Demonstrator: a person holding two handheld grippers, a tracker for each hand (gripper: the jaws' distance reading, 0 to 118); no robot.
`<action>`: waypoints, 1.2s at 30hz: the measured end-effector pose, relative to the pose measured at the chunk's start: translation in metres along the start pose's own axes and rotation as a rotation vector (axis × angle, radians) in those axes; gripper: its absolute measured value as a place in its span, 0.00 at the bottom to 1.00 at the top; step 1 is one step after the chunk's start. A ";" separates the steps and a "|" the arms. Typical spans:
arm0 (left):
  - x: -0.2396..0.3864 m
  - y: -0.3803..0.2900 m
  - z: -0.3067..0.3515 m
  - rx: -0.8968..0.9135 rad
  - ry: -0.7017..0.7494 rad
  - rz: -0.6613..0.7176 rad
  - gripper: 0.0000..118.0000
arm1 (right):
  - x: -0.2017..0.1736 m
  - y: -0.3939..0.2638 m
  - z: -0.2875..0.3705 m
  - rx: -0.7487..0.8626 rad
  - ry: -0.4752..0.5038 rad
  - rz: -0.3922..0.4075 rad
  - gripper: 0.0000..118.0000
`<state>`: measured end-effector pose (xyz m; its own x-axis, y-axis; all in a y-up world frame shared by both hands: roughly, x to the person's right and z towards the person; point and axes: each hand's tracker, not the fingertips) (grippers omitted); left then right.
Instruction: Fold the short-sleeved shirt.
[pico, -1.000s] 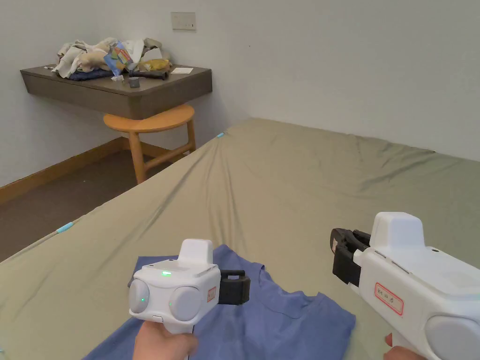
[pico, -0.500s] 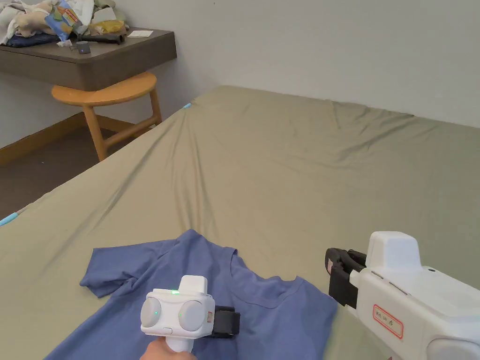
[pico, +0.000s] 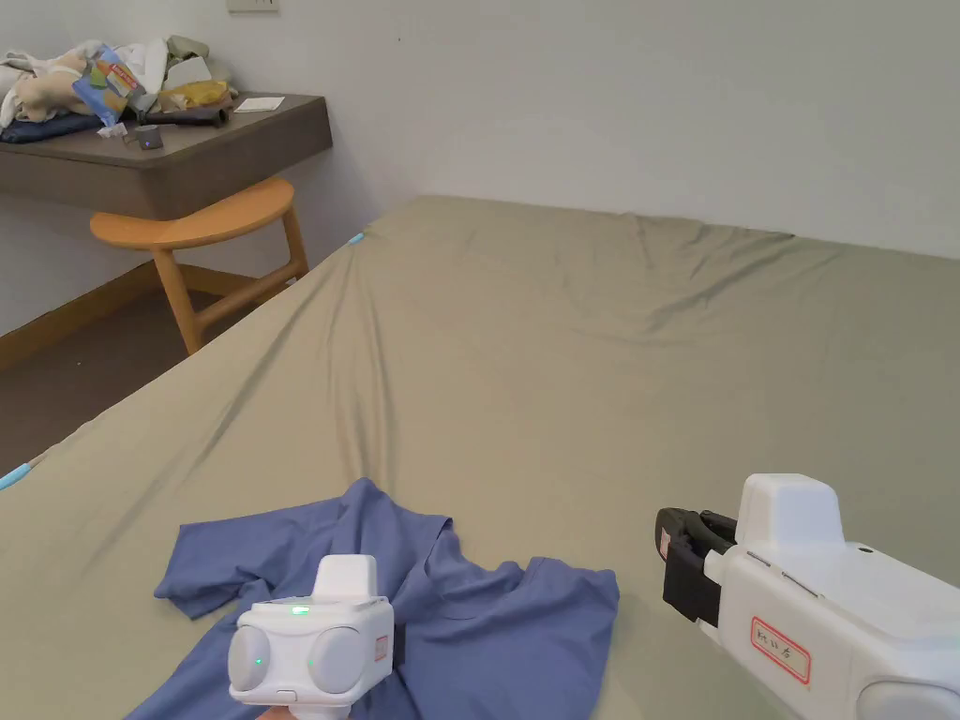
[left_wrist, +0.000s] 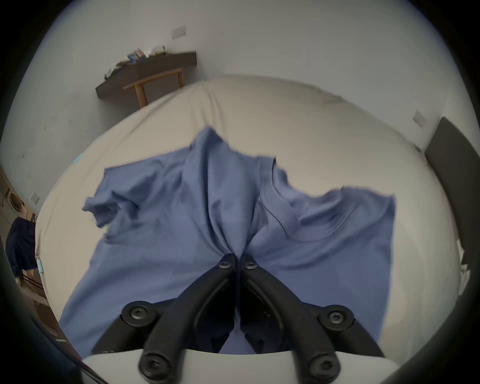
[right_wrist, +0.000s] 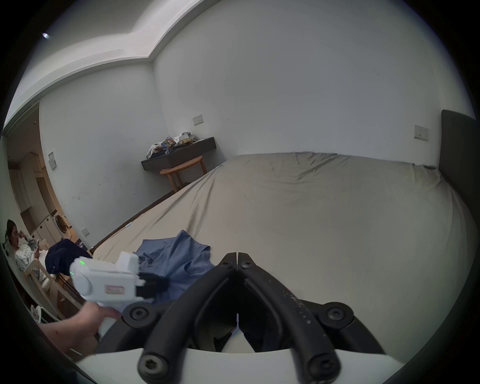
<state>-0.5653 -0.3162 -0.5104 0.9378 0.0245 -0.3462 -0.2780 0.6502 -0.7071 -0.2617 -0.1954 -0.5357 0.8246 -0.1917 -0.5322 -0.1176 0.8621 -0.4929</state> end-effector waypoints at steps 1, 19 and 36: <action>0.002 0.009 0.016 0.037 -0.024 0.043 0.00 | 0.004 0.002 0.008 0.009 -0.012 0.010 0.01; 0.295 0.055 0.282 0.468 -0.542 -0.326 0.00 | 0.152 0.011 0.266 0.272 -0.334 -0.086 0.01; 0.496 -0.177 0.237 -0.054 -0.739 -0.562 0.00 | 0.244 -0.061 0.426 0.283 -0.632 -0.219 0.01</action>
<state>-0.0017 -0.2386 -0.4108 0.8266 0.2063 0.5236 0.2653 0.6776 -0.6859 0.1826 -0.0951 -0.3427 0.9852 -0.1397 0.0998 0.1637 0.9397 -0.3003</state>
